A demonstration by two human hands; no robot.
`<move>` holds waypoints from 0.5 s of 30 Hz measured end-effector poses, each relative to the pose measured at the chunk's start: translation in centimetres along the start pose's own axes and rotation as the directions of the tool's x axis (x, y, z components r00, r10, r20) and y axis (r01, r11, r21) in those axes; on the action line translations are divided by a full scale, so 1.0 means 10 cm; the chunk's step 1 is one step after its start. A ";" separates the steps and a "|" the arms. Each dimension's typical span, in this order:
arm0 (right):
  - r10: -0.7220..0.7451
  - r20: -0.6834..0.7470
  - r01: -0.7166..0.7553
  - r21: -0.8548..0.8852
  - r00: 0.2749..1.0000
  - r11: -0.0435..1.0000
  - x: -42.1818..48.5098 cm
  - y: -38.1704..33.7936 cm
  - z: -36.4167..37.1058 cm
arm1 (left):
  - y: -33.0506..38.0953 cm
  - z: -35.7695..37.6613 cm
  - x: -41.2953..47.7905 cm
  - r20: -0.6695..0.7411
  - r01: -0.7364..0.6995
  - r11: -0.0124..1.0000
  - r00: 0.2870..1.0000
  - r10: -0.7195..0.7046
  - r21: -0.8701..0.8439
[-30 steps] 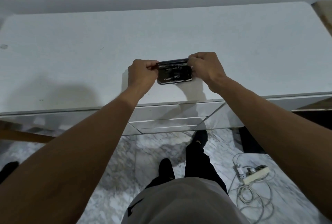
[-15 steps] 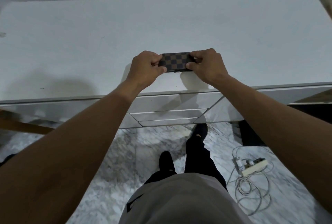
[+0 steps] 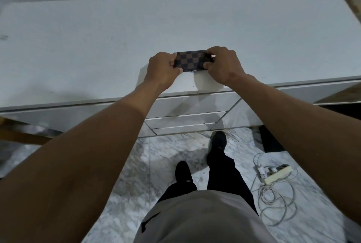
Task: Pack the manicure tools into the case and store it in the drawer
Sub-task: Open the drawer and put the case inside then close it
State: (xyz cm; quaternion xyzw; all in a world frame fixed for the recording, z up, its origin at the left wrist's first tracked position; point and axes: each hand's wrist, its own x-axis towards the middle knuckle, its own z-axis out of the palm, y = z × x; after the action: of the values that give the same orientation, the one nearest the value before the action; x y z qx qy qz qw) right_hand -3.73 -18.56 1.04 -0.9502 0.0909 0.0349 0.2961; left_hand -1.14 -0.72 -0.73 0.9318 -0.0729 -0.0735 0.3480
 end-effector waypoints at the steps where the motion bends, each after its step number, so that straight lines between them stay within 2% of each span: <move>1: -0.008 0.005 0.008 -0.003 1.000 1.000 -0.04 0.01 0.00 | -0.01 0.01 -0.06 -0.014 -0.011 1.000 1.000 0.011 0.005; 4: -0.054 -0.038 0.053 -0.046 0.998 0.998 -0.25 0.10 0.05 | -0.08 0.07 -0.32 -0.139 -0.073 0.997 0.988 0.068 -0.037; 7: -0.178 -0.124 0.163 -0.125 0.976 0.979 -0.55 0.19 0.16 | -0.22 0.19 -0.69 -0.233 -0.248 0.968 0.940 0.248 0.031; 10: -0.315 -0.105 0.293 -0.184 0.943 0.938 -0.80 0.25 0.30 | -0.37 0.34 -0.93 -0.141 -0.336 0.932 0.925 0.354 0.135; 15: -0.292 0.054 0.295 -0.279 0.955 0.914 -0.97 0.34 0.46 | -0.45 0.48 -1.05 0.001 -0.260 0.926 0.963 0.270 0.274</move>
State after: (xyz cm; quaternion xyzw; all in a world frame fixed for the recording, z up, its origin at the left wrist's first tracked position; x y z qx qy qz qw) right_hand -14.00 -17.20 -3.43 -0.9854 -0.0604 0.0083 0.1592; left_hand -11.96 1.56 -6.43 0.9533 -0.2013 0.0021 0.2250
